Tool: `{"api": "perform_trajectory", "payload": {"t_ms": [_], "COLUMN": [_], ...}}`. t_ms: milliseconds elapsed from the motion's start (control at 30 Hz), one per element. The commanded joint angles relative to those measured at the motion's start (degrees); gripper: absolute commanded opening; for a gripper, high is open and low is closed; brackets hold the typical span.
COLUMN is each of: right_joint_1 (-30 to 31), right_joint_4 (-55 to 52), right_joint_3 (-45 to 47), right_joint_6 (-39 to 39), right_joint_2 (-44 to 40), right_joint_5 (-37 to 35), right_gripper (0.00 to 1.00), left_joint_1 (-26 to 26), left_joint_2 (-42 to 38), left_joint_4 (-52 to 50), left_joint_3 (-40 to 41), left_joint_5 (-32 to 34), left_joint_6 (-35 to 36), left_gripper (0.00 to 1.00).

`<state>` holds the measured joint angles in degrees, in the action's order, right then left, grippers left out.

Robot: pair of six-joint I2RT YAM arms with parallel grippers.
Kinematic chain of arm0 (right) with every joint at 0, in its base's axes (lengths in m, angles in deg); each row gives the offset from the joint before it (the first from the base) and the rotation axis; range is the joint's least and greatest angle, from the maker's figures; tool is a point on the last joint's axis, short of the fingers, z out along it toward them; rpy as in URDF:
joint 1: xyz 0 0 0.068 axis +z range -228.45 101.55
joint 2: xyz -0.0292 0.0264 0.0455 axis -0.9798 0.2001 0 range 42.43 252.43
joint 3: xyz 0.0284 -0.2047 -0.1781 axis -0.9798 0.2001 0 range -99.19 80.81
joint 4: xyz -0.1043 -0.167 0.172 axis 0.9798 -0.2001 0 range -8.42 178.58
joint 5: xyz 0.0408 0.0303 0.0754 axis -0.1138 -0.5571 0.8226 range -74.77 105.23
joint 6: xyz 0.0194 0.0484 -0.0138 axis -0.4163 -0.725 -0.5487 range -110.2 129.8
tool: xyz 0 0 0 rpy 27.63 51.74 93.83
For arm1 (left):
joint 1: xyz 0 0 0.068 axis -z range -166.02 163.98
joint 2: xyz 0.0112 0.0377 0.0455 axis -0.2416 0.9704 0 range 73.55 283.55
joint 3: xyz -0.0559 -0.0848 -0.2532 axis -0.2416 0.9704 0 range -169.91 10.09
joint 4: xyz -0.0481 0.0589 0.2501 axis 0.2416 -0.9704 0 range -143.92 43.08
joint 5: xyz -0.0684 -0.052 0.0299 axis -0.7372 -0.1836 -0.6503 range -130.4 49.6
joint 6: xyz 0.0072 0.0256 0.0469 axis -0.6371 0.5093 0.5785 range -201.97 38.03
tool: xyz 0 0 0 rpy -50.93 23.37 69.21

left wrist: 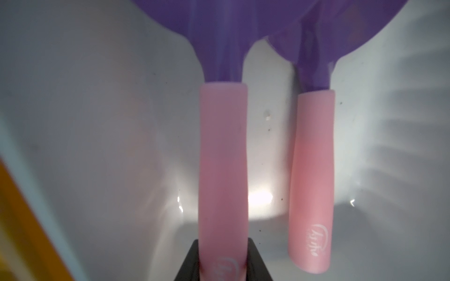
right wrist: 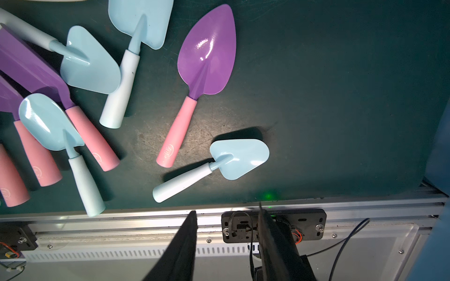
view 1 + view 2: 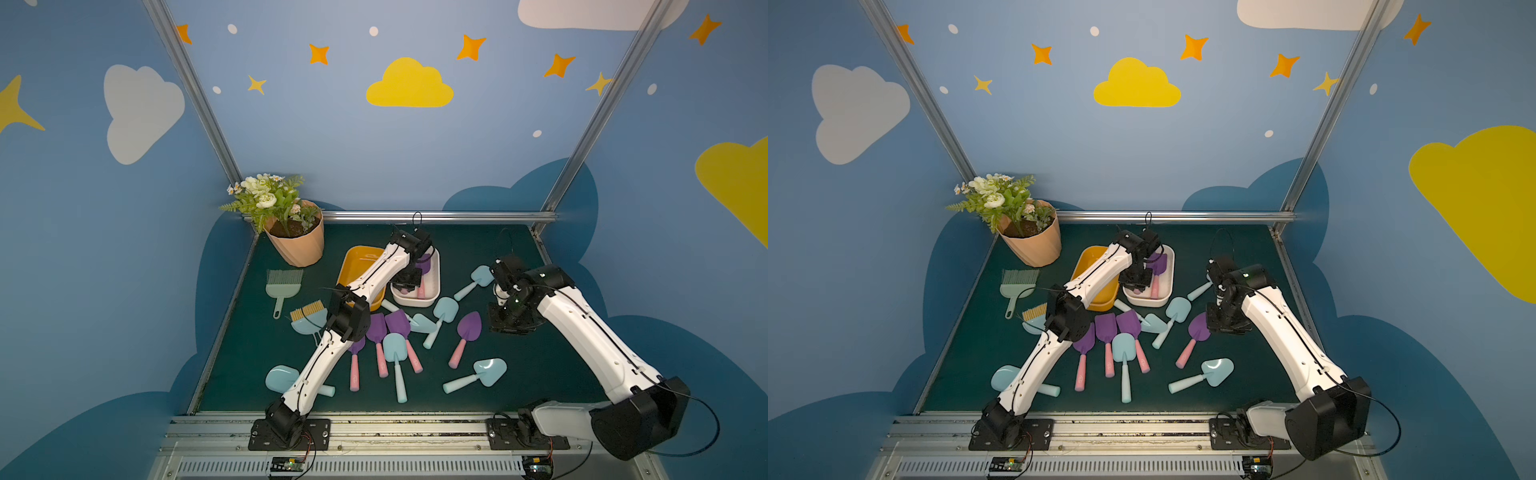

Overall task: Sort the small shovels by color and place them into the storage box
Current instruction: Place the shovel in the storage box.

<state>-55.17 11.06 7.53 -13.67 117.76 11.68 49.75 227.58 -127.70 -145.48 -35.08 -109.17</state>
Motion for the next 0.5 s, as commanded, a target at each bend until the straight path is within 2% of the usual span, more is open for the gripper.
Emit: {"api": "perform_trajectory", "payload": {"t_ms": [0,467], "right_joint_1": [-0.4,-1.3], "right_joint_4": [0.0,0.2], "right_joint_3": [0.1,1.2], "right_joint_6": [0.5,1.1], "right_joint_2": [0.4,-0.2], "right_joint_5": [0.4,0.5], "right_gripper": [0.42,0.43], "left_joint_1": [-0.2,-0.2], "left_joint_2": [1.0,2.4], "left_joint_4": [-0.2,-0.1], "left_joint_3": [-1.2,-0.6], "left_joint_5": [-0.7,-0.2], "left_joint_6": [0.7,0.6], "left_gripper": [0.04,0.11]}}
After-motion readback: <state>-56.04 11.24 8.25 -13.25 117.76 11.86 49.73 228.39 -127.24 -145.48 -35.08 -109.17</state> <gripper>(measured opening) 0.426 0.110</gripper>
